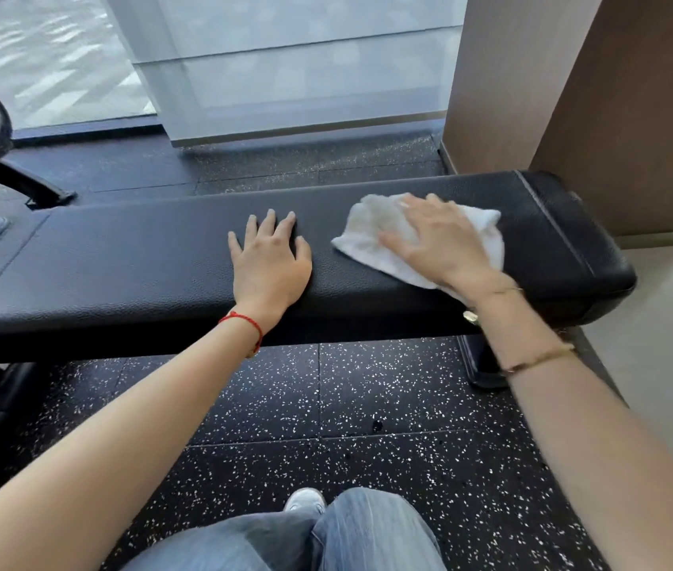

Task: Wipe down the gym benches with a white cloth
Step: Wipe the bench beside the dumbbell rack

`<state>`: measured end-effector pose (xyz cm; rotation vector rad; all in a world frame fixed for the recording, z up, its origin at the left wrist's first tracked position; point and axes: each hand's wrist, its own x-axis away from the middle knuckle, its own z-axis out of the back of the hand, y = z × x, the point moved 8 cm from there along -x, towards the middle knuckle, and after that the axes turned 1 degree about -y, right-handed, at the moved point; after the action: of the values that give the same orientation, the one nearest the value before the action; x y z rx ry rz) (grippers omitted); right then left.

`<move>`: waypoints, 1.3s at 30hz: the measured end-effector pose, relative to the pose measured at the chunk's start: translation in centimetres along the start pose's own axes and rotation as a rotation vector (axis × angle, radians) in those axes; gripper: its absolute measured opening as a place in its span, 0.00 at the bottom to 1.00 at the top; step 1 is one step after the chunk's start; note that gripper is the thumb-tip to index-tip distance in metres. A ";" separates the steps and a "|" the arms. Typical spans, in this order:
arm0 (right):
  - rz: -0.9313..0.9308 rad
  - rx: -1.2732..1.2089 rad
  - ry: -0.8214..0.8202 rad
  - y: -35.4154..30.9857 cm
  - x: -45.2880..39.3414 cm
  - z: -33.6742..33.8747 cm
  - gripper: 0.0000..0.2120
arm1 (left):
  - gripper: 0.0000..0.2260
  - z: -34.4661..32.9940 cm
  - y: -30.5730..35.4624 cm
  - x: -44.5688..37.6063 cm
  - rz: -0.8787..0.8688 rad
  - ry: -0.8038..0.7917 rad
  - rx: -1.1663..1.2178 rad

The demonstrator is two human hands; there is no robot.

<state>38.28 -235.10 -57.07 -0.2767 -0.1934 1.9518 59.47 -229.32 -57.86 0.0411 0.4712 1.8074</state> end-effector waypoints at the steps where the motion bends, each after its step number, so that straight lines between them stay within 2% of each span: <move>1: 0.028 0.014 -0.029 -1.8 -0.3 -0.6 0.30 | 0.22 0.1 0.0 0.0 -0.002 0.005 0.006; 4: 0.139 0.021 -0.025 -4.2 2.3 -1.7 0.29 | 0.21 0.3 -0.3 -0.1 -0.009 0.015 0.029; 6: 0.157 0.022 0.054 -2.0 4.2 -0.6 0.28 | 0.21 0.3 -0.4 -0.1 -0.016 0.020 0.027; 9: -0.028 0.006 0.115 5.1 3.9 2.0 0.33 | 0.21 0.3 -0.2 -0.1 -0.006 0.023 0.025; 12: -0.220 0.039 0.078 9.4 -0.1 2.6 0.34 | 0.21 0.4 0.3 -0.3 0.002 0.036 0.016; 14: -0.217 0.085 0.014 8.1 -2.4 1.9 0.31 | 0.21 0.5 0.2 -0.2 0.003 0.035 0.022; 16: -0.126 0.096 -0.010 5.4 -3.6 0.9 0.29 | 0.21 0.5 0.0 -0.1 -0.001 0.047 0.037; 20: -0.034 0.015 -0.017 2.2 -1.3 -0.4 0.27 | 0.21 0.4 -0.2 -0.2 0.004 0.057 0.031; 24: -0.043 -0.017 0.124 2.3 4.3 0.6 0.25 | 0.18 0.9 0.7 0.0 -0.062 0.095 -0.004; 27: -0.118 0.011 0.183 4.8 6.5 1.6 0.24 | 0.17 0.8 1.2 0.1 -0.084 0.059 -0.008; 32: -0.302 0.053 0.126 10.4 6.1 3.6 0.28 | 0.19 -0.2 5.8 0.2 -0.085 -0.022 0.082; 35: -0.309 0.055 0.108 11.3 6.1 3.6 0.28 | 0.21 -2.0 10.0 0.2 -0.090 -0.091 0.125; 39: -0.279 0.021 0.101 12.5 5.4 3.2 0.28 | 0.23 -4.2 13.2 0.8 -0.048 -0.111 0.036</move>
<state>24.27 -234.95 -57.87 -0.3159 -0.1373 1.6585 46.01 -232.61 -57.43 0.1529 0.4229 1.7399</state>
